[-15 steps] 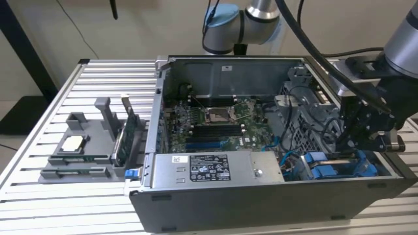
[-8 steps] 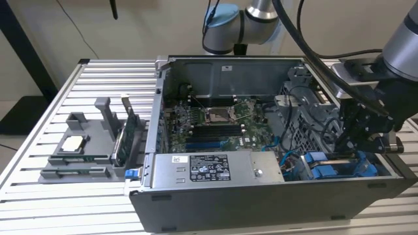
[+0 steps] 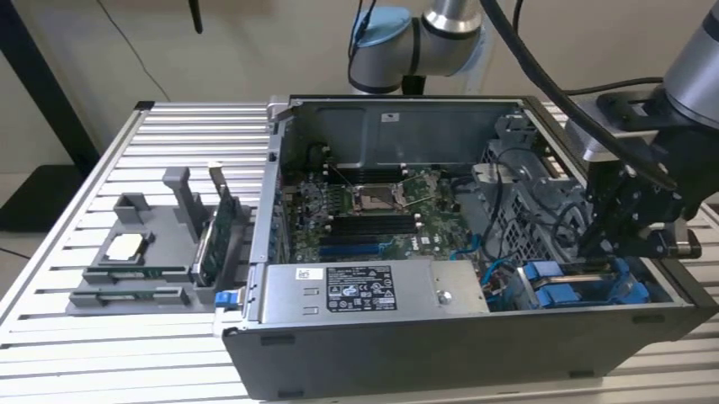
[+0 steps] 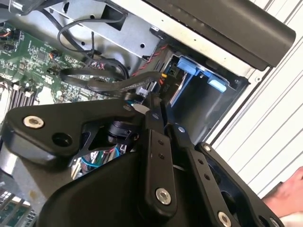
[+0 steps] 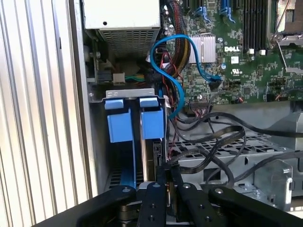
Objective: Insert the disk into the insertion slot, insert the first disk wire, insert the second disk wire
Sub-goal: 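Insert the second disk wire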
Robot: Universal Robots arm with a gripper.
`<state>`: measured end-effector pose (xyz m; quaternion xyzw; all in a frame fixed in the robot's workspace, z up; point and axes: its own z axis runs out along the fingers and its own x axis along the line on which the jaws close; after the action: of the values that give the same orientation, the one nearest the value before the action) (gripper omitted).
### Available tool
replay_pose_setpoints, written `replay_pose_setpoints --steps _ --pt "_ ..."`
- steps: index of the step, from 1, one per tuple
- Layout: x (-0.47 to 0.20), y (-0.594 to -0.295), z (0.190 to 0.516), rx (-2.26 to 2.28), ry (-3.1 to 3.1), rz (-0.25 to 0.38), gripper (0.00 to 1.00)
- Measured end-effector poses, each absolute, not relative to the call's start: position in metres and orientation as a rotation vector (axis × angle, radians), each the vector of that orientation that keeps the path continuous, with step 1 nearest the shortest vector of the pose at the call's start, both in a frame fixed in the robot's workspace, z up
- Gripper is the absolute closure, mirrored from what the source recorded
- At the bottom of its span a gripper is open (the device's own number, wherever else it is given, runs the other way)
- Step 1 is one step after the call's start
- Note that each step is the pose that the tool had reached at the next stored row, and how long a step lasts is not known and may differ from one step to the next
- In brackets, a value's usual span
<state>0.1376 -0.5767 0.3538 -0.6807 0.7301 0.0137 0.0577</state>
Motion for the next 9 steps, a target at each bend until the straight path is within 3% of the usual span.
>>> replay_pose_setpoints --steps 2,3,9 --pt "0.1376 -0.5767 0.3541 -2.065 2.215 0.045 0.82" --pt "0.1376 -0.5767 0.3541 -2.065 2.216 0.046 0.76" --pt "0.1370 -0.5768 0.3543 -2.066 2.219 0.056 0.76"
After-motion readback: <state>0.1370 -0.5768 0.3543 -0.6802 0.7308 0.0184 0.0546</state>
